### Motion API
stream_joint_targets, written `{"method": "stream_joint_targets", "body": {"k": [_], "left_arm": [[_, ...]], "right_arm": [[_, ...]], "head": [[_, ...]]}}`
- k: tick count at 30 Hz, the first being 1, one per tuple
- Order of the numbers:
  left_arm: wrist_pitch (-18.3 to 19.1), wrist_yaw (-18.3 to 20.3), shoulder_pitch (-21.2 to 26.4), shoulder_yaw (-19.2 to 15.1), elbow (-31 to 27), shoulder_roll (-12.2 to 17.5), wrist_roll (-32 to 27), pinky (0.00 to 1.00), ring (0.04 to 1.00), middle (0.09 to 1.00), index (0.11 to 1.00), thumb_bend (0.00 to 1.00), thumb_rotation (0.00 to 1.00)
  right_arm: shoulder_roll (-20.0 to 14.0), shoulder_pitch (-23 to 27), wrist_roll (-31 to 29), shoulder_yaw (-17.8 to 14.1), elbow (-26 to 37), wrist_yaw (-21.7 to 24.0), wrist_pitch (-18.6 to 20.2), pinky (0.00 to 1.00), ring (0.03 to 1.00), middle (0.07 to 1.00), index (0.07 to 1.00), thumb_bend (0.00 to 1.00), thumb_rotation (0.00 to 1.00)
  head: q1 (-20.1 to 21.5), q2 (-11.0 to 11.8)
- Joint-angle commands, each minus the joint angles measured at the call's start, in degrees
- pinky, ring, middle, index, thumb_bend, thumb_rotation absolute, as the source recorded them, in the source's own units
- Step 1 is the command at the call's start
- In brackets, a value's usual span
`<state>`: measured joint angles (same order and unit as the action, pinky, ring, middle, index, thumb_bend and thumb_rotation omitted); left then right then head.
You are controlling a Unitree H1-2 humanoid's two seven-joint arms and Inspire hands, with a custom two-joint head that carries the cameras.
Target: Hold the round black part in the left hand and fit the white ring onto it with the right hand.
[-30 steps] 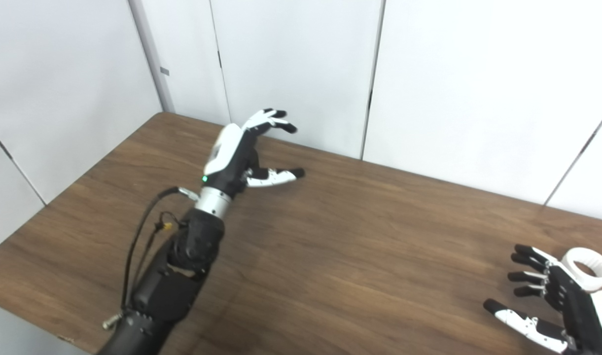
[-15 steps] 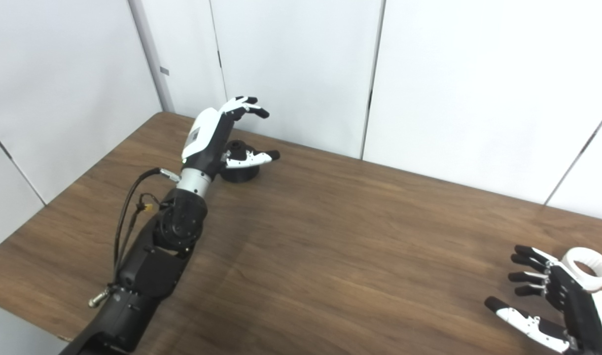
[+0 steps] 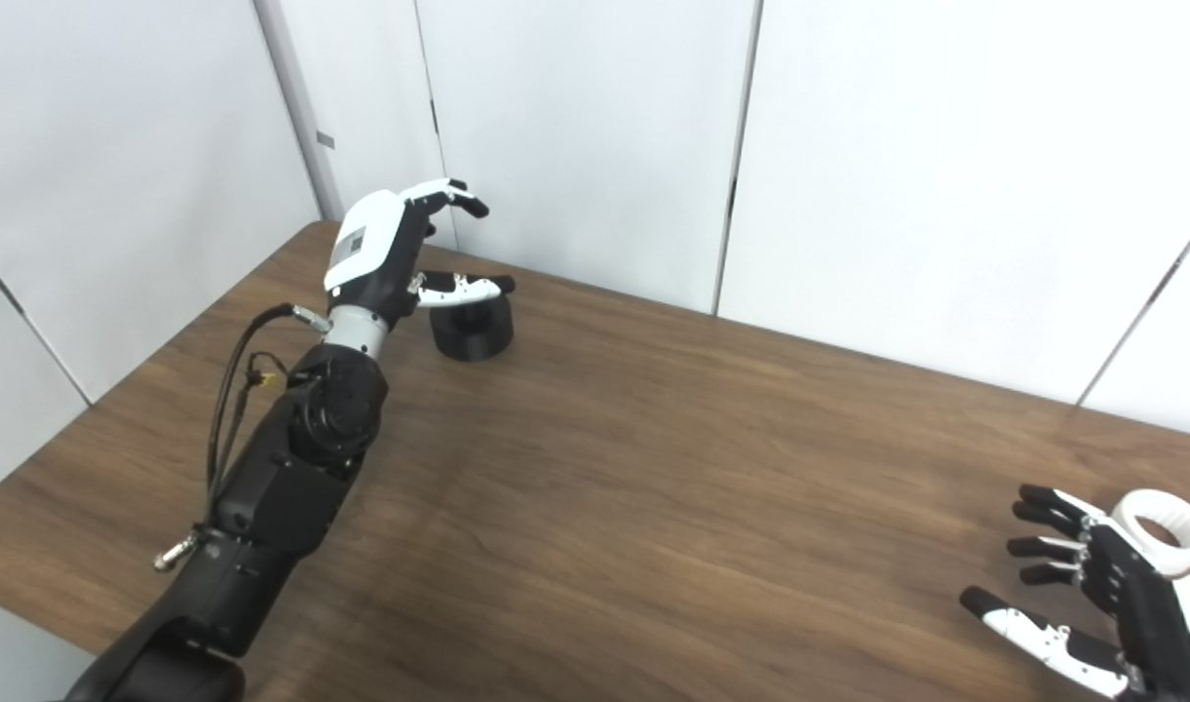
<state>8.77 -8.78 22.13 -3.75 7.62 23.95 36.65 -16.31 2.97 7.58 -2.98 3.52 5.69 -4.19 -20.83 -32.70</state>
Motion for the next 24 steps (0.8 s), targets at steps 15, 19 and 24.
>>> {"method": "stream_joint_targets", "body": {"k": [15, 19, 24], "left_arm": [[9.2, 3.0, 4.1, 3.5, 1.2, 5.7, 3.7, 0.87, 1.000, 0.984, 0.799, 1.00, 0.42], [10.5, 4.1, 4.3, 4.6, 2.1, 6.3, 3.9, 0.89, 1.000, 0.999, 0.810, 1.00, 0.46], [11.3, 4.8, 4.6, 5.7, 3.2, 6.7, 3.9, 0.91, 1.000, 1.000, 0.816, 1.00, 0.48]], "right_arm": [[-1.3, 1.8, -0.8, -1.2, 2.5, -0.2, -1.5, 0.54, 0.638, 0.750, 0.756, 0.68, 0.20], [-1.3, 1.7, -0.9, -1.2, 3.0, -0.1, -1.0, 0.53, 0.637, 0.747, 0.756, 0.68, 0.22], [-1.4, 1.7, -0.8, -1.3, 3.5, -0.1, -0.5, 0.53, 0.634, 0.741, 0.750, 0.69, 0.19]], "head": [[0.2, -0.6], [0.3, -0.7], [0.4, -0.8]]}}
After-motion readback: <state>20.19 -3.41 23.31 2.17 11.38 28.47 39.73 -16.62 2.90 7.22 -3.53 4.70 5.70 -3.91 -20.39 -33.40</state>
